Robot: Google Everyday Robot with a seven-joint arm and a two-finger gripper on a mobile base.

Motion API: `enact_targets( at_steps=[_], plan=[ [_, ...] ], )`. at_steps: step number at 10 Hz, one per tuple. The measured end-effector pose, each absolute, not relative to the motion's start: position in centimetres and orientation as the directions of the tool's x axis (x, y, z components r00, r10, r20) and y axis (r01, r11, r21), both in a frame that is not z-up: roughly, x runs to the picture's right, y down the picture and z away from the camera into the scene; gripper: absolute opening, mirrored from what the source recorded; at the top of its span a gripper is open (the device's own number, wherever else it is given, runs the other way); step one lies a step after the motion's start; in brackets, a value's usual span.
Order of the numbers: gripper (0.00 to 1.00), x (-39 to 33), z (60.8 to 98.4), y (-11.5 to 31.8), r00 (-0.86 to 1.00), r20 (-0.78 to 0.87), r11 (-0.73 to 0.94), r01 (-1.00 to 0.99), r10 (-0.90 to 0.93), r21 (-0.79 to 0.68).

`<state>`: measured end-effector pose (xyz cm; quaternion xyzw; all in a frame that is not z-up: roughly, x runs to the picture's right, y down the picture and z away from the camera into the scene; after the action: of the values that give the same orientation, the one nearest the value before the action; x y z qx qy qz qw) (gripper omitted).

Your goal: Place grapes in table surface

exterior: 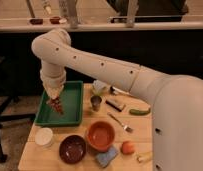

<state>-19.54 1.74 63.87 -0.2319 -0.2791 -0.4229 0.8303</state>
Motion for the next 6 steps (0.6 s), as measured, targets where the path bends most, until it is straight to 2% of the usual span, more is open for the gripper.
enact_targets(
  at_steps=[6],
  plan=[
    [0.00, -17.79, 63.96, 1.50, 0.525, 0.644, 0.561, 0.809, -0.557, -0.174]
  ],
)
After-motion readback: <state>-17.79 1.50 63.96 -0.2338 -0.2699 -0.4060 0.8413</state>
